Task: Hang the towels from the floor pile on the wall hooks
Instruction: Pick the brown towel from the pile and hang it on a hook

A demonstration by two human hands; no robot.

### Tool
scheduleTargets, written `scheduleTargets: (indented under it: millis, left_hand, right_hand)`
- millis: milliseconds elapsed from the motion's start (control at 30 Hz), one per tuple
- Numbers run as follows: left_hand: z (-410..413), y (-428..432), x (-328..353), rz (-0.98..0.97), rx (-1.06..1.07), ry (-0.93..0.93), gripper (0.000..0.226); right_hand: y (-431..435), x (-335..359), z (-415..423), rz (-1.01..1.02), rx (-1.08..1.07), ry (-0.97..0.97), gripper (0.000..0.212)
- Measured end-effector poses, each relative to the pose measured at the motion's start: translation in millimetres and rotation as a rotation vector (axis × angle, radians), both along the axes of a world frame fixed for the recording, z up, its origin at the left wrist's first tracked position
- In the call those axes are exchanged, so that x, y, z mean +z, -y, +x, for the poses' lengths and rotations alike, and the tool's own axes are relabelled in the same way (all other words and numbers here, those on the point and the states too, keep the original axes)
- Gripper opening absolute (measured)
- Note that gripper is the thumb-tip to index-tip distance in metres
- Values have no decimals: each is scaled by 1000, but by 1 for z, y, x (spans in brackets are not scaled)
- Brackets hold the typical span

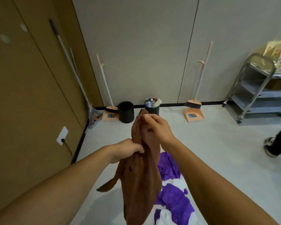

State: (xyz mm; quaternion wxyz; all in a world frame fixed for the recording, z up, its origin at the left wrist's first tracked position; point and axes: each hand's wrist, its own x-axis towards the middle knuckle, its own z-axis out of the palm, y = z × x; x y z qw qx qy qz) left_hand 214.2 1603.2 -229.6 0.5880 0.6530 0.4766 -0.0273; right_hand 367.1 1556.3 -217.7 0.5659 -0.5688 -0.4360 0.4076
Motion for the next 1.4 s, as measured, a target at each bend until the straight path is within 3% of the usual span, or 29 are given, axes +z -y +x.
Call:
scheduleTargets:
  millis: [100, 200, 333, 433, 600, 733, 833, 1000, 1133, 1200, 1300, 1400]
  left_hand:
    - [-39, 9, 34, -99, 338, 284, 29]
    - [-76, 17, 66, -134, 483, 501, 31]
    - [-111, 30, 100, -176, 525, 711, 40]
    - [-133, 41, 118, -159, 514, 785, 41]
    - [-174, 53, 141, -110, 540, 872, 36]
    - [-214, 56, 159, -46, 637, 835, 35]
    - [-251, 55, 160, 11, 692, 667, 30]
    - [-328, 47, 143, 163, 849, 183, 27]
    - [-384, 47, 129, 278, 984, -75, 28]
    - [-400, 44, 123, 287, 1019, -49, 26]
    - [-413, 37, 123, 209, 1085, 177, 23]
    - [-426, 29, 124, 183, 1074, 262, 16]
  right_hand:
    - [6, -18, -13, -171, 37, 14, 31]
    - [22, -36, -23, -414, 47, 130, 51]
    - [37, -36, -42, -615, 291, -90, 79]
    - [31, -14, -68, -509, 474, -215, 77]
    - [16, 22, -118, -416, 563, -208, 48]
    - [7, 38, -148, -453, 540, 32, 40]
    - [-8, 53, -164, -377, 355, 163, 36]
    - [-29, 85, -170, -257, 90, -59, 38]
    - [-36, 104, -176, -229, 9, -42, 41]
    - [-37, 111, -184, -234, 28, -26, 40]
    - [-38, 120, -200, -252, 76, -23, 35]
    - [-39, 124, -210, -228, 64, -11, 28]
